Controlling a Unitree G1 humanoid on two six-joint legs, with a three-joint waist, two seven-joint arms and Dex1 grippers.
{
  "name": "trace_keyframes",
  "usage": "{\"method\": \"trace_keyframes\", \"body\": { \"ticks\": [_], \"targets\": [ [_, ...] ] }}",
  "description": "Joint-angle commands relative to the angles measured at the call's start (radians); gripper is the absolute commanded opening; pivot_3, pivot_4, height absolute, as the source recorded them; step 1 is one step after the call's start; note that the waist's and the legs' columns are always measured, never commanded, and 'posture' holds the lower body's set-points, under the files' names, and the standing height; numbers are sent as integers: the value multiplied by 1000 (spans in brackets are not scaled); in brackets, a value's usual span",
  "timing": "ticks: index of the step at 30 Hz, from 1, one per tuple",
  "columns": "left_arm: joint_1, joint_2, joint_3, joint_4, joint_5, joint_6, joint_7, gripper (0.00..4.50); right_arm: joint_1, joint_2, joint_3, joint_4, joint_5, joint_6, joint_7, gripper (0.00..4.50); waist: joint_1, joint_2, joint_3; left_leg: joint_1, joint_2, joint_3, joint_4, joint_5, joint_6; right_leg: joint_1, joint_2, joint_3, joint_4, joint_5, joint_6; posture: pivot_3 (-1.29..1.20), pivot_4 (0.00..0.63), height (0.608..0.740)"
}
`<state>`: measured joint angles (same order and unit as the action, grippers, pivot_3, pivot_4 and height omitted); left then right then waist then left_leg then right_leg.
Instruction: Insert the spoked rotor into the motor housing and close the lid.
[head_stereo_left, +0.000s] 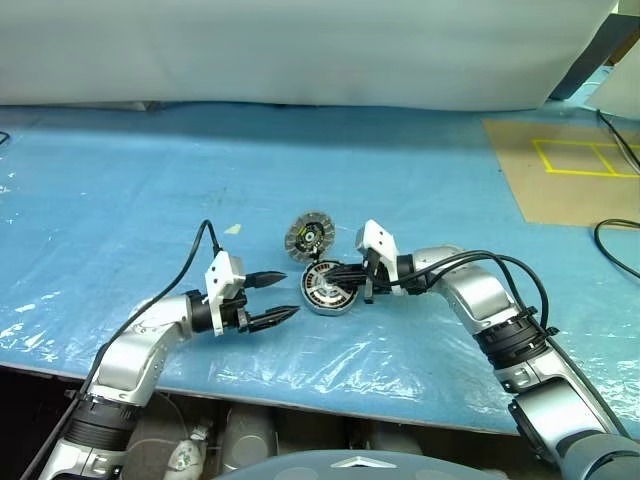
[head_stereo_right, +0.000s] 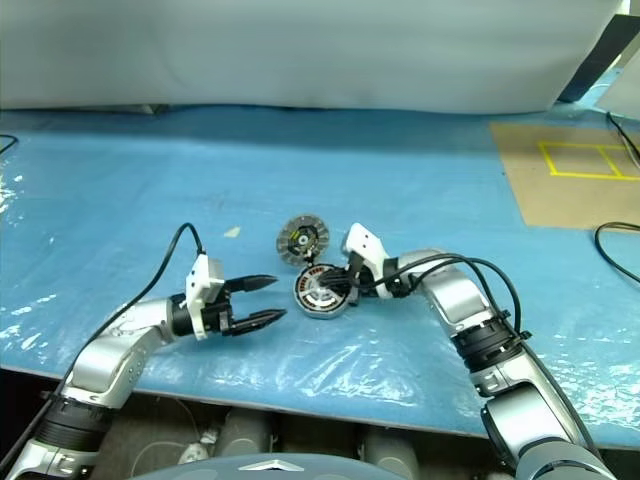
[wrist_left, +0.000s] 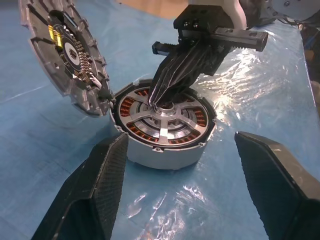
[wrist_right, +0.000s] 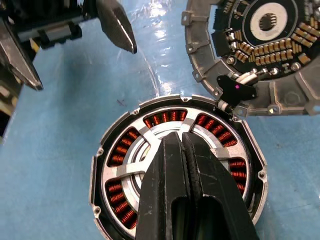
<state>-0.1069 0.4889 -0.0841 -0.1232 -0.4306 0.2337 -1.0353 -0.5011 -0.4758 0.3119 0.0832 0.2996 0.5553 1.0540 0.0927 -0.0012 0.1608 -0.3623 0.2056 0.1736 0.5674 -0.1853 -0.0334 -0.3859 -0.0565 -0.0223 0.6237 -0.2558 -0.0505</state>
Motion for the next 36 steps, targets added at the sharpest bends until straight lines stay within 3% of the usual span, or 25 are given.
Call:
{"method": "trace_keyframes", "body": {
  "ticks": [1,4,12,36],
  "targets": [
    [-44,-28,38,45,-3,-42,33,3565,-16,10,-77,-61,99,106,10,0,0,0,0,-2,0,0,0,0,0,-1,0,0,0,0,0,0,150,740],
    [-72,-29,77,86,-35,26,66,3565,-14,-12,-134,-133,174,182,23,0,-1,0,0,-7,0,0,1,1,0,-6,1,0,1,0,0,0,150,740],
    [-122,-19,84,207,-15,18,39,3565,72,-90,-146,-212,149,182,5,0,3,0,0,-8,0,0,-3,1,-1,-7,2,-1,0,0,0,0,150,740],
    [-634,-148,91,943,110,-216,-92,3565,149,-103,-198,-265,155,180,-89,0,5,-1,1,-12,-1,-1,-2,1,0,-10,1,-1,-1,3,4,0,150,740]
  ]
}}
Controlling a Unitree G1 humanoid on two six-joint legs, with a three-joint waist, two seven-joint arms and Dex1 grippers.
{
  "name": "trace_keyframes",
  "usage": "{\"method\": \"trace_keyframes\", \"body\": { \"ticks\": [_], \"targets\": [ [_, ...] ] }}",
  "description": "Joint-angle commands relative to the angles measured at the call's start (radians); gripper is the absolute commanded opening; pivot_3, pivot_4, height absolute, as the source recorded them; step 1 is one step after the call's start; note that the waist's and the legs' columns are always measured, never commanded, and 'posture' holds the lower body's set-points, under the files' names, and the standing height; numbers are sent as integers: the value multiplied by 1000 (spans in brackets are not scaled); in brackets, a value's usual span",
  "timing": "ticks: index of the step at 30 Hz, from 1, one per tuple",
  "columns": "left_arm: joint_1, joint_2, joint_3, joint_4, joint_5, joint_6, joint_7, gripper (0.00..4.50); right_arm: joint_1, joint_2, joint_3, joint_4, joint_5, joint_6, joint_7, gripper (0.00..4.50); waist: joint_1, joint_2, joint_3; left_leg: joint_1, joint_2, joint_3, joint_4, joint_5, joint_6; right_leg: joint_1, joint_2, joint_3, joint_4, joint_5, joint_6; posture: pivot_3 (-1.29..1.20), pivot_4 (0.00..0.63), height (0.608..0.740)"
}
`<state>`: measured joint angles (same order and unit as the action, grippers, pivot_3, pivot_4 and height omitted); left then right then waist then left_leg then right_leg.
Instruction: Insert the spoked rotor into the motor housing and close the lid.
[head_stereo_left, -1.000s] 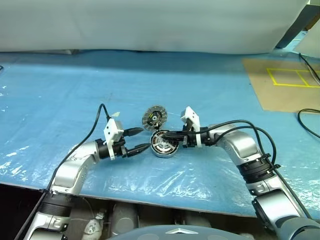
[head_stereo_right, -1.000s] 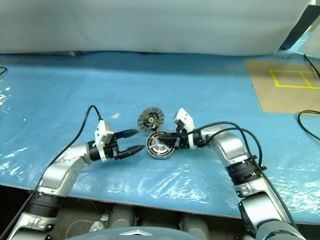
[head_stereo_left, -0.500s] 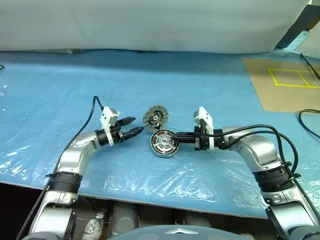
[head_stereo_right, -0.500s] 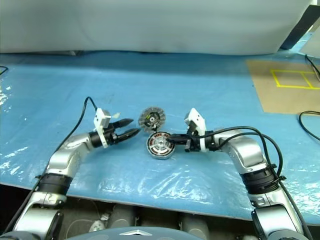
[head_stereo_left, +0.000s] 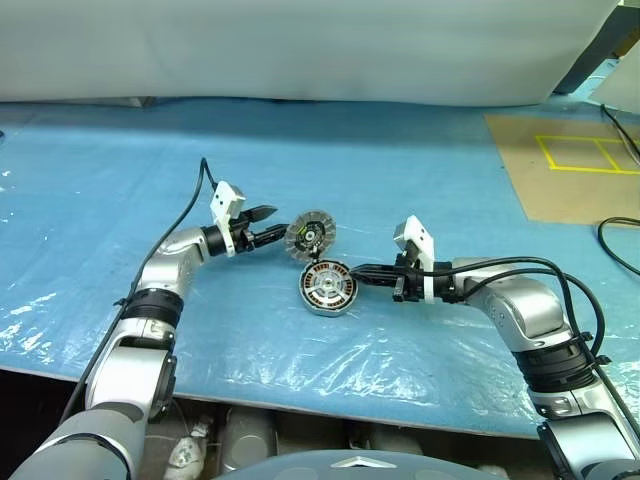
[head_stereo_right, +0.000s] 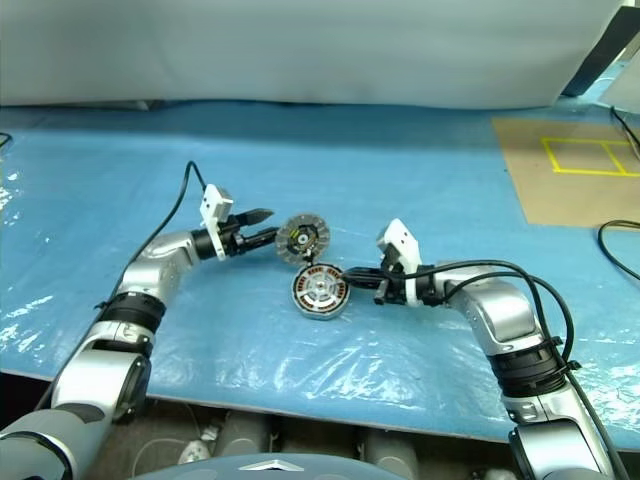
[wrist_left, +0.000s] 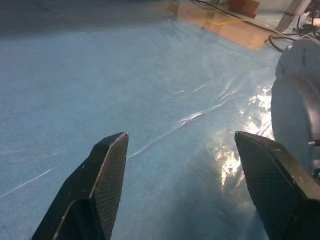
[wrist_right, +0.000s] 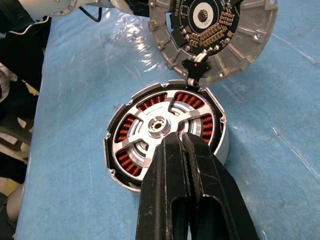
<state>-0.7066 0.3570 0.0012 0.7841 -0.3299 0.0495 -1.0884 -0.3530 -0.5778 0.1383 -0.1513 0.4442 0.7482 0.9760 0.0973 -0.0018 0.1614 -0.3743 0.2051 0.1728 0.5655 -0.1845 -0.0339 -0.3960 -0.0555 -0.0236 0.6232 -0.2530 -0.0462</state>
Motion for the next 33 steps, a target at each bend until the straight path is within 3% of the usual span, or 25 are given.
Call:
{"method": "trace_keyframes", "body": {
  "ticks": [1,3,12,19,33],
  "targets": [
    [-47,-26,4,49,11,-33,-52,3395,2,-1,-25,-31,11,-13,-16,0,2,0,0,0,0,0,0,0,0,0,0,0,0,0,0,0,150,740],
    [-71,-47,3,74,14,-38,-74,2970,5,-1,-27,-33,12,-12,-25,0,3,-1,0,-2,0,0,0,0,0,-1,-1,-1,0,0,0,0,150,740],
    [-126,-91,22,135,14,-40,-153,31,33,-10,-46,-54,16,-2,-67,0,4,-1,1,-4,0,-1,0,0,0,-3,-1,-2,0,0,0,0,150,740],
    [-126,-126,-10,95,44,-52,-172,31,40,-14,-61,-62,23,9,-86,0,6,-1,1,-4,-1,-1,0,0,0,-3,-1,-2,0,0,0,0,150,740],
    [19,-176,-133,-276,31,71,-255,31,110,-161,-256,-143,151,77,-47,0,9,-1,1,-5,-1,-1,-1,2,3,-4,-2,-2,-1,0,0,0,150,740]
  ]
}}
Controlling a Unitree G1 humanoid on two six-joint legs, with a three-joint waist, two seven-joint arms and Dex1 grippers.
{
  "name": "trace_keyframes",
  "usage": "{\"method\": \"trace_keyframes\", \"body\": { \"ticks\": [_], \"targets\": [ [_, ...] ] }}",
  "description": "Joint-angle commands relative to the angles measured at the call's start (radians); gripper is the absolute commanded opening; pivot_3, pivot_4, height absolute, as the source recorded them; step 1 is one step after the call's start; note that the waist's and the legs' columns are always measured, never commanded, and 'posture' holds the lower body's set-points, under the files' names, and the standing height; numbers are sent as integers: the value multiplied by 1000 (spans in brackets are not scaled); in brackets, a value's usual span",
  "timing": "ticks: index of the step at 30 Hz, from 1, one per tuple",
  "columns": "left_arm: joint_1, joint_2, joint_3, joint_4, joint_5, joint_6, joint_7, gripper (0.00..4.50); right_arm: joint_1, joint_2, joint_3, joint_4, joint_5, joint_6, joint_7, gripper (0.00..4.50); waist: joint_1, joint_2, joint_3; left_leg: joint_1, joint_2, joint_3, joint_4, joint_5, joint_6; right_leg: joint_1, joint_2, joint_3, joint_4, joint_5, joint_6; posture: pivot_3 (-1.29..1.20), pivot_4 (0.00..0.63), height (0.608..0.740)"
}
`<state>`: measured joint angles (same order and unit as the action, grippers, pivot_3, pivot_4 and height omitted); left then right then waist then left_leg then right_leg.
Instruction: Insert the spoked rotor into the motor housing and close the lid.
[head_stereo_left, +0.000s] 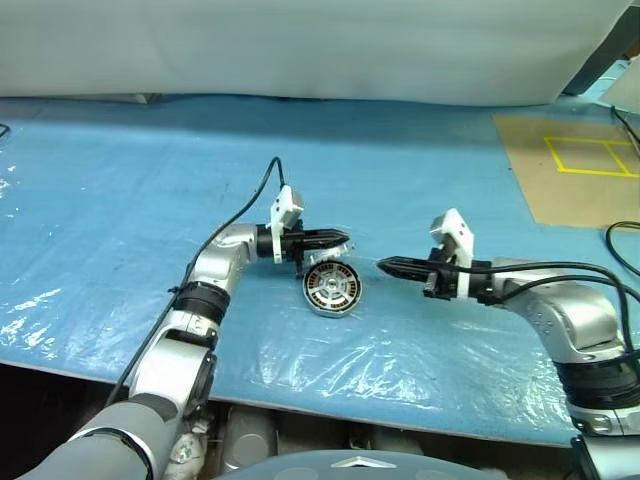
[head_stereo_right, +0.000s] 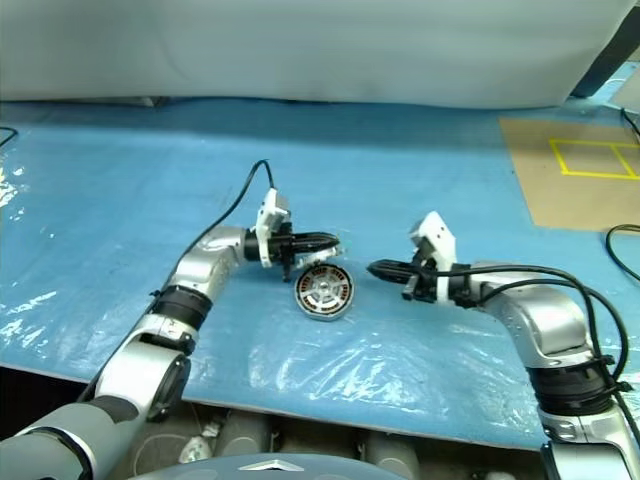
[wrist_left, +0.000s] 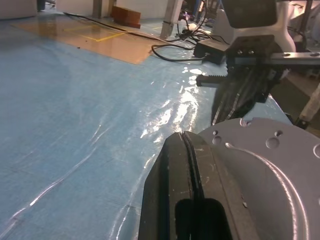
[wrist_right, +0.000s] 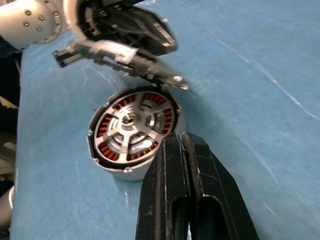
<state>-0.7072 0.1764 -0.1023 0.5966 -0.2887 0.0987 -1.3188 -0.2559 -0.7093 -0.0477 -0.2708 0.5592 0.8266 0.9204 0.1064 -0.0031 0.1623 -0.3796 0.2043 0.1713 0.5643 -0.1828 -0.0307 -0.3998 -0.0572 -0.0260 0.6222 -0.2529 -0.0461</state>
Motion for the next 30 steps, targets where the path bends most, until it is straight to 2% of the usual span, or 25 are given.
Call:
{"method": "trace_keyframes", "body": {
  "ticks": [1,7,16,20,26,30],
  "targets": [
    [31,7,-37,-108,-10,28,-27,31,21,-36,-79,-31,41,1,9,0,0,0,0,0,0,0,0,0,0,0,0,0,0,0,0,0,150,740],
    [67,11,-60,-167,-12,51,-20,31,65,-42,-45,-133,72,10,10,0,-2,0,0,0,0,0,-1,0,0,-1,0,0,0,0,0,0,150,740],
    [124,71,-152,-225,68,58,-4,31,34,-8,-15,-105,54,1,-36,0,-5,0,0,0,0,0,-1,0,0,-1,0,0,-1,-2,-4,0,150,740],
    [155,98,-192,-182,129,-8,11,31,18,0,-4,-84,44,-1,-52,0,-7,1,0,1,0,0,-1,0,0,0,0,0,-1,-2,-4,0,150,740],
    [159,86,-188,-162,126,-42,46,31,5,14,18,-78,37,-2,-62,0,-7,1,0,6,0,0,-1,-2,-3,5,0,1,-1,-2,-4,0,150,740],
    [152,69,-129,-233,48,25,85,31,1,11,24,-104,59,4,-47,0,-7,1,0,8,0,0,-1,-2,-3,7,0,1,-3,-3,-4,0,150,740]
  ]
}}
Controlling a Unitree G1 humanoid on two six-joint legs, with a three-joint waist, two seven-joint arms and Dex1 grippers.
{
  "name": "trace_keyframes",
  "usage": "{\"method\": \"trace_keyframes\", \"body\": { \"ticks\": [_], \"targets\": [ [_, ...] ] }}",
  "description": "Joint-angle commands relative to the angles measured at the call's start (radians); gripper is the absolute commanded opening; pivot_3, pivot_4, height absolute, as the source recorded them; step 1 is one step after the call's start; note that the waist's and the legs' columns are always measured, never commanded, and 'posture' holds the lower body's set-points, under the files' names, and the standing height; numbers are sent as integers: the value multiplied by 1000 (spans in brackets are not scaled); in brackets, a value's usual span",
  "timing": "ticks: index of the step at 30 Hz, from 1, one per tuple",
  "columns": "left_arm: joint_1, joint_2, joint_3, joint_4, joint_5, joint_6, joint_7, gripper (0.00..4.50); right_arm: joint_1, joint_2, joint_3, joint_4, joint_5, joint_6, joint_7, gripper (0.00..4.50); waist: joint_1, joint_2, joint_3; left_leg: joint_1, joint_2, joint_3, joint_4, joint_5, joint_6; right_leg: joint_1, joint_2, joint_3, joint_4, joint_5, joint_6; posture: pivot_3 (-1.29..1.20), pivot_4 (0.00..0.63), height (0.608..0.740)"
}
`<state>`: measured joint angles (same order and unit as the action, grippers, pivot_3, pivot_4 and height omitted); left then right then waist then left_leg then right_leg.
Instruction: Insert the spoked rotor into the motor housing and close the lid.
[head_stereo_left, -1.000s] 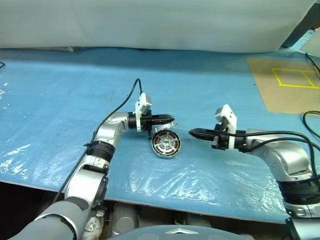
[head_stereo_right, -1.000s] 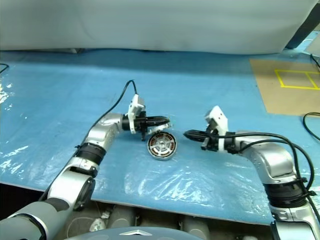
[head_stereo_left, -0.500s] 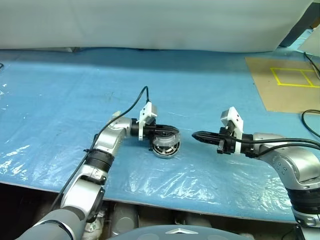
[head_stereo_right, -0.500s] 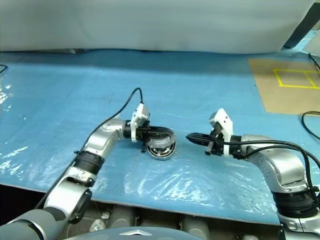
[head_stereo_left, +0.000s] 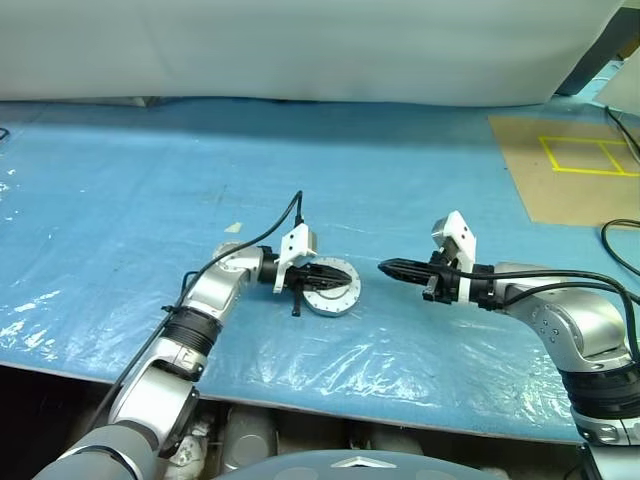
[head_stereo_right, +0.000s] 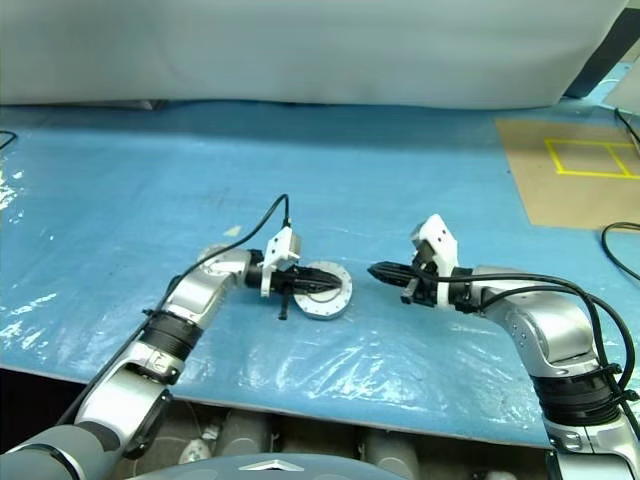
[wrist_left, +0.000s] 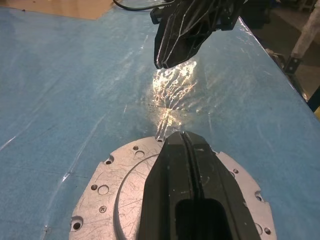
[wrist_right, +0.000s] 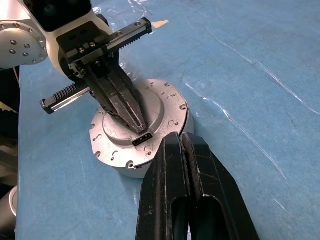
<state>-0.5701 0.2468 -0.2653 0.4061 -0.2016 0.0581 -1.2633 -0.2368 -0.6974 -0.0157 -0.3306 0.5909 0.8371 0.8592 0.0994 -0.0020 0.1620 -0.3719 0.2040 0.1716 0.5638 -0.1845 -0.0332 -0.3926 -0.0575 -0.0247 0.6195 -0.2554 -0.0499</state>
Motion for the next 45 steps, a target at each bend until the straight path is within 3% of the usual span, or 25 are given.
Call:
{"method": "trace_keyframes", "body": {
  "ticks": [1,6,10,14,17,27,29,45],
  "targets": [
    [17,4,53,-88,-80,125,29,31,-20,-3,-9,-52,38,-4,23,0,0,0,0,0,0,0,0,0,0,0,0,0,0,0,0,0,150,740],
    [50,56,143,-318,-241,342,57,31,-56,14,-48,-70,135,39,41,0,-4,1,1,-4,0,0,-1,1,1,-6,1,1,2,0,0,0,150,740],
    [143,109,207,-503,-337,443,110,31,-85,5,0,-68,121,23,61,0,-5,1,1,-5,0,1,-2,1,2,-7,1,1,2,0,0,0,150,740],
    [254,168,250,-586,-345,453,165,31,-126,14,72,-49,65,-16,72,0,-6,1,1,-6,0,2,-3,1,2,-9,1,0,1,0,0,0,150,740],
    [354,196,269,-635,-343,417,182,0,-183,50,117,2,43,-26,70,633,-10,1,1,-6,1,2,-2,0,0,-9,1,0,1,0,0,0,150,740],
    [471,229,285,-744,-357,428,271,0,-249,72,270,85,-65,-112,177,3999,-8,1,1,-6,1,2,0,1,1,-8,1,1,1,0,0,0,150,740],
    [474,231,288,-755,-369,437,285,0,-263,74,300,119,-107,-150,193,4463,-10,1,1,-6,1,2,-1,1,1,-8,2,1,1,0,0,0,150,740],
    [457,264,281,-764,-380,433,333,0,-287,117,416,303,-340,-339,234,4463,-28,1,1,-6,1,2,1,1,1,-8,2,1,3,0,0,0,150,740]
  ]
}}
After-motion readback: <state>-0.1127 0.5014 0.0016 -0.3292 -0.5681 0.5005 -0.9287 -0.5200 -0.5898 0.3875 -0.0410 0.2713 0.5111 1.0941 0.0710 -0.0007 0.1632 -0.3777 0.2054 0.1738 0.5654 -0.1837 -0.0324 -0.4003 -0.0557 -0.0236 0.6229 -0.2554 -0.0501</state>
